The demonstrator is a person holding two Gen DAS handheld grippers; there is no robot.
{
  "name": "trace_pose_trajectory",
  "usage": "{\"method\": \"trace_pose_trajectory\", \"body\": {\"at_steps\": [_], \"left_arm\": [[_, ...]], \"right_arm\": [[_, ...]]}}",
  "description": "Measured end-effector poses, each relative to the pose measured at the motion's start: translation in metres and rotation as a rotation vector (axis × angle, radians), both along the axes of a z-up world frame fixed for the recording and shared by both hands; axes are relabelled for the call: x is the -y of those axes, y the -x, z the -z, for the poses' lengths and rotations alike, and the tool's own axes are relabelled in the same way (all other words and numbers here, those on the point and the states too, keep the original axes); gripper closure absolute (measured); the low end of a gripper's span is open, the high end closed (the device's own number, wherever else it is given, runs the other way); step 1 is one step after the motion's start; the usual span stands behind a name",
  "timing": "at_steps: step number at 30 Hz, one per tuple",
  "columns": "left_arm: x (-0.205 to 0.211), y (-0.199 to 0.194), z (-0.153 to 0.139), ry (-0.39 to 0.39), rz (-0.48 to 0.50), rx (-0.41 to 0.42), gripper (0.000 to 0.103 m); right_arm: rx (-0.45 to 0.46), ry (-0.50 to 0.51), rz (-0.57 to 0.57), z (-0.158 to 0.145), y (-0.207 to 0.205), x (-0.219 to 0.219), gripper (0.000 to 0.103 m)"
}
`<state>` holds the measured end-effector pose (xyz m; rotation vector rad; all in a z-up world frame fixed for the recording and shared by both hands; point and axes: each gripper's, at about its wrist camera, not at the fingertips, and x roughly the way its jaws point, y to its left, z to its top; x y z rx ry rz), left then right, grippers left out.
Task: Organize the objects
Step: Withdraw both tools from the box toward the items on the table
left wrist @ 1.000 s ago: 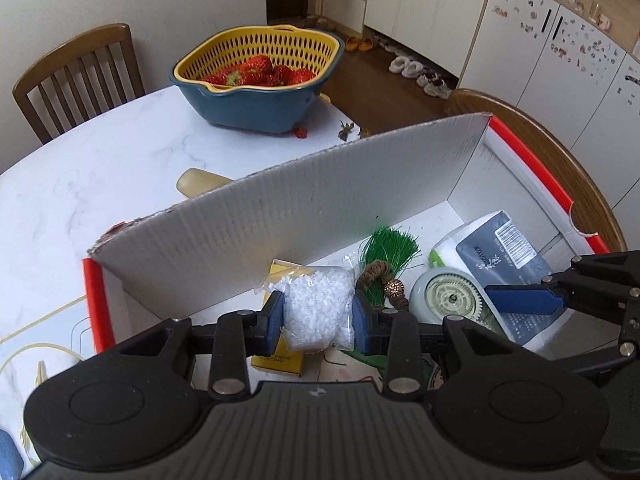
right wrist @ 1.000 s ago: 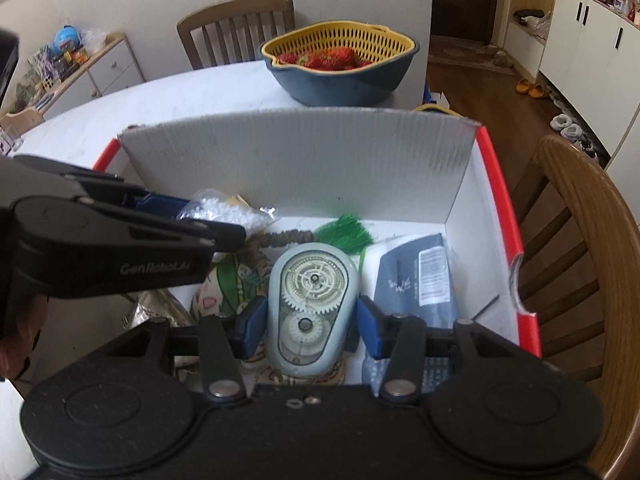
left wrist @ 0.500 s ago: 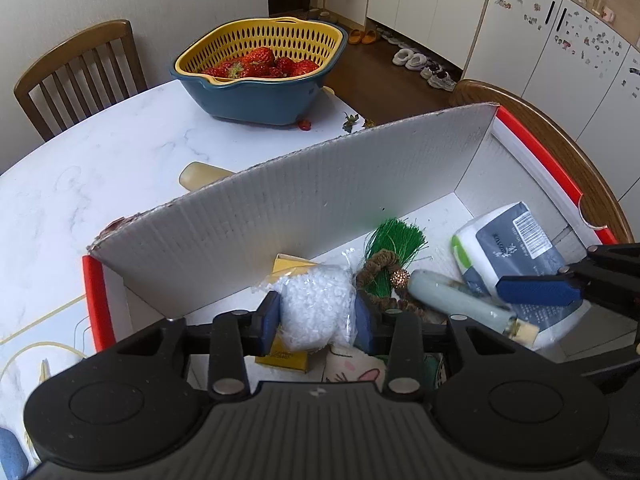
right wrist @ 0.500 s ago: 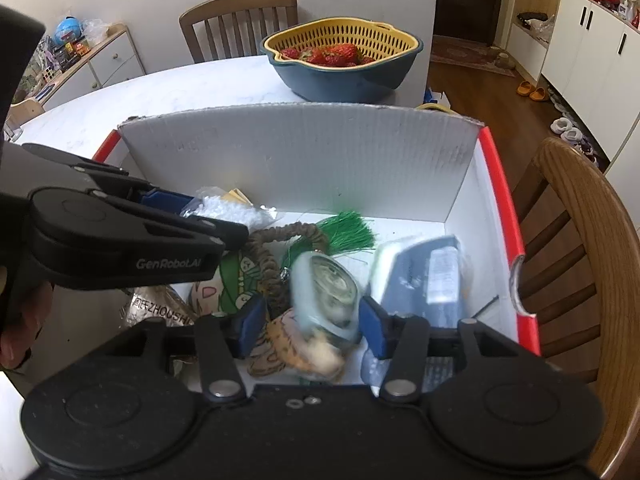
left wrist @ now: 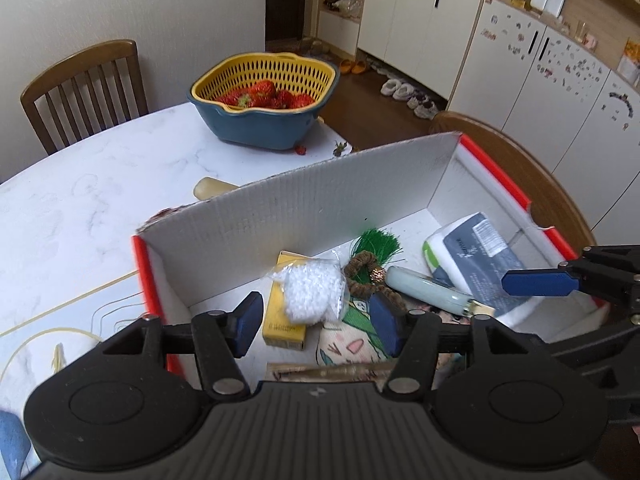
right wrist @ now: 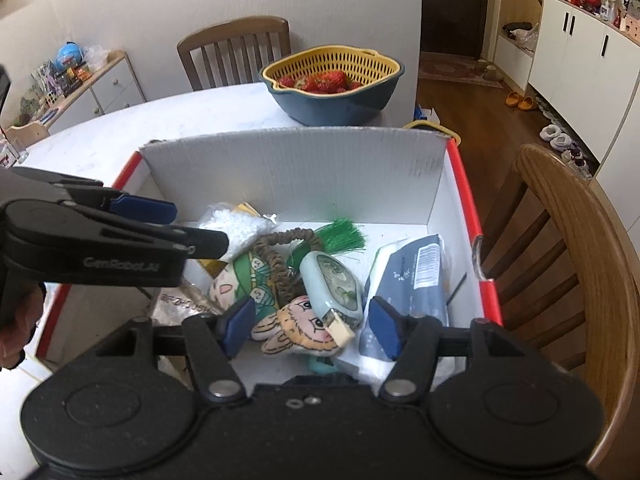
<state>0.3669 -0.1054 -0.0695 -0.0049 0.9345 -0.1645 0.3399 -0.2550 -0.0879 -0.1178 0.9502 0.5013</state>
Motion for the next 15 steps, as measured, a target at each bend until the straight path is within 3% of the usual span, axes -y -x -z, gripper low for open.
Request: {"method": "trace_pose_trajectory", "body": {"at_steps": [15], "left_arm": [[-0.041,0.073,-0.045,0.069,0.022,0.118,0.035]], "right_arm": [[0.070,-0.061,0.028,-0.037,0.048,-0.008,0.028]]}}
